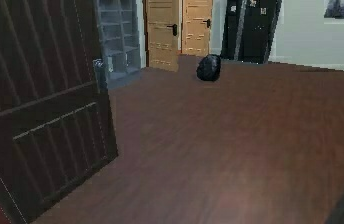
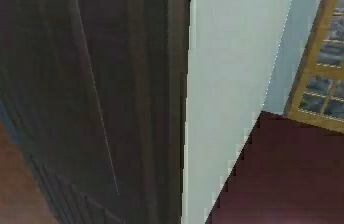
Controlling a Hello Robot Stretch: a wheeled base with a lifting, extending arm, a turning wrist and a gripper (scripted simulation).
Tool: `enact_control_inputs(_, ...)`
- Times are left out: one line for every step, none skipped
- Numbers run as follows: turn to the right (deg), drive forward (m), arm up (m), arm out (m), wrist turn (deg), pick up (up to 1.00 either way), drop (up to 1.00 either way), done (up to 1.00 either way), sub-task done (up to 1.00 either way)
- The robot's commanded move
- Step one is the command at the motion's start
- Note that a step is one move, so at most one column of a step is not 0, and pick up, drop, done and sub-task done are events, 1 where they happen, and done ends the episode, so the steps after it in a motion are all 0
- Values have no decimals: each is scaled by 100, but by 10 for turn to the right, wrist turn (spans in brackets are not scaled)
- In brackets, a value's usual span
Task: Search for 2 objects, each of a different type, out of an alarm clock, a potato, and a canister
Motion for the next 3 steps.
enact_control_inputs(0, 95, 0, 0, 0, 0, 0, 0, 0)
enact_control_inputs(330, 0, 0, 0, 0, 0, 0, 0, 0)
enact_control_inputs(0, 45, 0, 0, 0, 0, 0, 0, 0)
